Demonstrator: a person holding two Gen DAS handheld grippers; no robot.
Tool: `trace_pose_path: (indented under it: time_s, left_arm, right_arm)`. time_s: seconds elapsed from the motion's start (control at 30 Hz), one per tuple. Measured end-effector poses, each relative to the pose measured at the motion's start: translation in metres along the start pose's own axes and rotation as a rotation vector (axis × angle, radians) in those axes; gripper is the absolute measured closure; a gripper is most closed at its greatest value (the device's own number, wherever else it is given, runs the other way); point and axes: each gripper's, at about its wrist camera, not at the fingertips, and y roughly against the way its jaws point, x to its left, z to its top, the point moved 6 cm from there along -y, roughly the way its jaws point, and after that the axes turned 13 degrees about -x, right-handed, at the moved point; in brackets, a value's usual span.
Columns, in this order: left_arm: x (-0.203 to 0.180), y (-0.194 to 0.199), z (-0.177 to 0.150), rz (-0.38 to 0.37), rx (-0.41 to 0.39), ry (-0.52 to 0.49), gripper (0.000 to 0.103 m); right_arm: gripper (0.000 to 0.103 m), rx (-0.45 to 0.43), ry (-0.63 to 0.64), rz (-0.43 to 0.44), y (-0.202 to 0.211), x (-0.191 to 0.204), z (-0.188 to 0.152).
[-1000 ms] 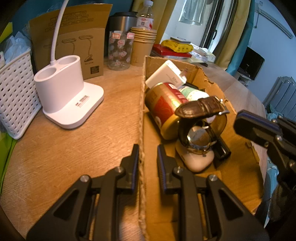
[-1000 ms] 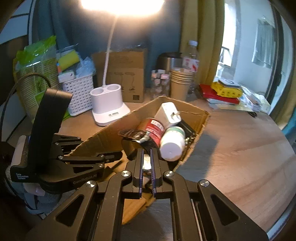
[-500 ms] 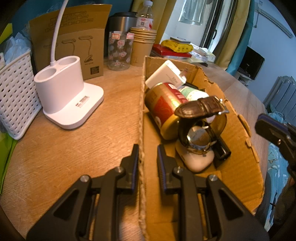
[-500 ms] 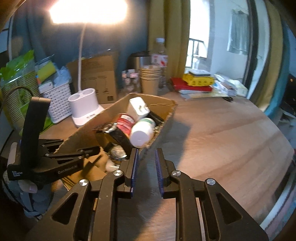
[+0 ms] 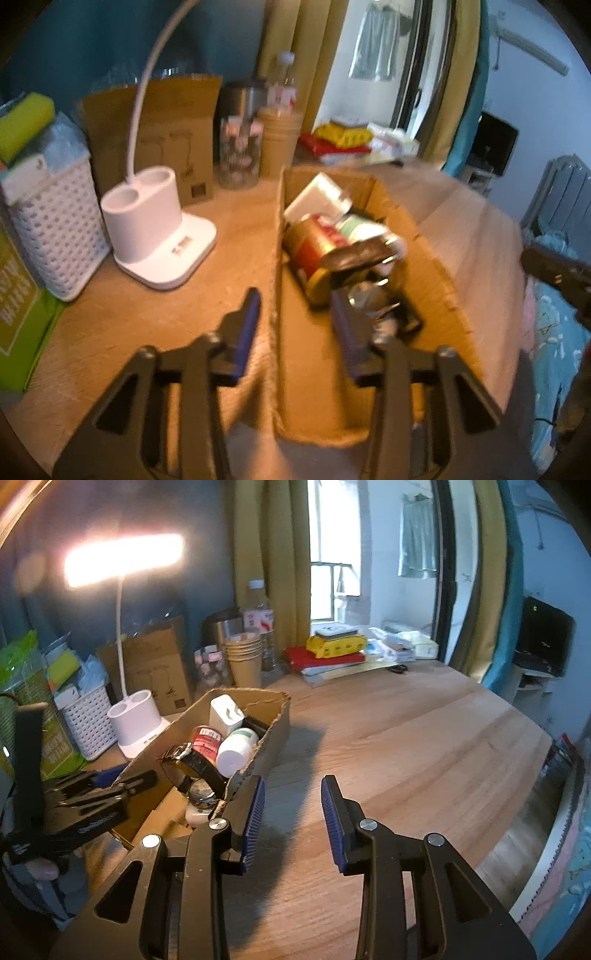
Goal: Organize rigid objects
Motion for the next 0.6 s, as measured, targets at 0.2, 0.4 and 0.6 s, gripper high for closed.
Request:
trace_pose_path:
  time_s: [0.2,0.4,0.6]
  left_arm:
    - [-0.023,0.039,0.025,-0.055,-0.104,-0.054,0.050]
    - [-0.035,0.072,0.052,-0.098,-0.167,-0.055,0.026]
    - [-0.040,0.104,0.068,-0.114,-0.222,-0.031,0.014]
  right_arm:
    - [0.061,-0.049,-0.016,-0.044,0.025,-0.006,0.011]
    - [0.052,-0.116,-0.020,-0.082,0.060,-0.009,0.029]
    - [0.046,-0.156,-0.008,-0.098,0.085,-0.007,0.040]
